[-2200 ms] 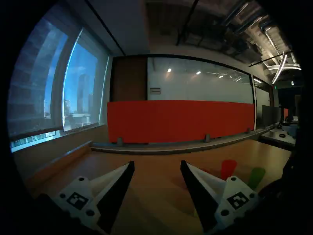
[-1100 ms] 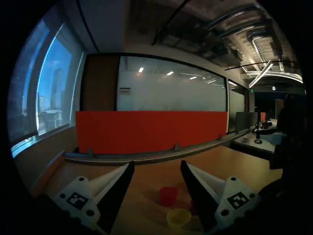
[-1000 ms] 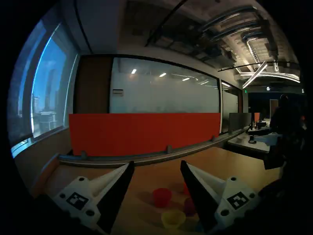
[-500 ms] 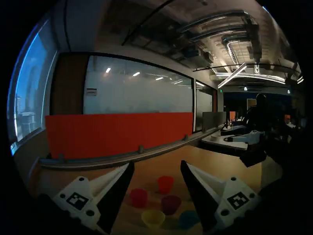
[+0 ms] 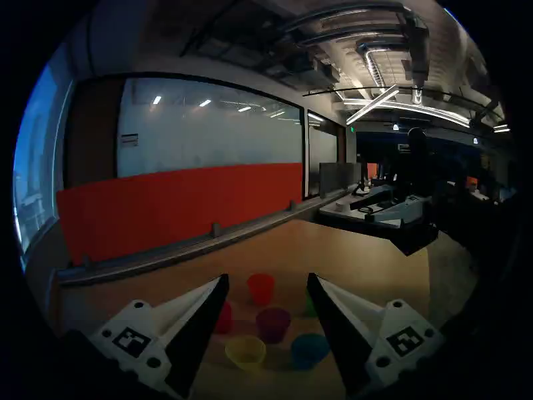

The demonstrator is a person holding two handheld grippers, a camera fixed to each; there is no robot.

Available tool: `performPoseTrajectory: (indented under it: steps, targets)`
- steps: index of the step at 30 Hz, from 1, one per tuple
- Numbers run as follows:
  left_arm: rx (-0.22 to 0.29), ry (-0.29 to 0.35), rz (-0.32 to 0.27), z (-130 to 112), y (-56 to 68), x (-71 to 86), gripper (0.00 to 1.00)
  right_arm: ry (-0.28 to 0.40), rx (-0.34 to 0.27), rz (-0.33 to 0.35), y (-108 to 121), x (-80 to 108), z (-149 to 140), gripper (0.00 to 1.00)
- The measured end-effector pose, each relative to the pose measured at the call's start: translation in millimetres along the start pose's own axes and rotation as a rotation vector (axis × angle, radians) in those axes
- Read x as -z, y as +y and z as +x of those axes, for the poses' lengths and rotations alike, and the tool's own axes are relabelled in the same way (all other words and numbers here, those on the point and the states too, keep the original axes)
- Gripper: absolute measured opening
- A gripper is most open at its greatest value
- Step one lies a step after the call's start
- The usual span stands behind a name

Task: Pour water

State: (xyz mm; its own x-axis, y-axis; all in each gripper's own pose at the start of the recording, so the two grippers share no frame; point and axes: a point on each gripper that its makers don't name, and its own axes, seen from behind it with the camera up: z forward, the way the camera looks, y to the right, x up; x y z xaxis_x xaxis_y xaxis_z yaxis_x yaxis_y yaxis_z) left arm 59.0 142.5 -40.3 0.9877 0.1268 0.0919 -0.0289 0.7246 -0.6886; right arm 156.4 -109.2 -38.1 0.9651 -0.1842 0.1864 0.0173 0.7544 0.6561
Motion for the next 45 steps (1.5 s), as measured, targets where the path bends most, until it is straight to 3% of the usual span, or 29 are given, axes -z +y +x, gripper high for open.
performPoseTrajectory:
  steps: [18,45]
  targets:
    - [-0.027,-0.107,-0.090,-45.4,25.3,-2.4,0.87,-0.098,0.013,0.016,2.5,-3.7,-40.2,0.99]
    - [-0.040,-0.280,-0.201,-145.1,62.0,-28.8,0.87,-0.196,0.001,0.016,13.8,-24.2,-101.8,0.99]
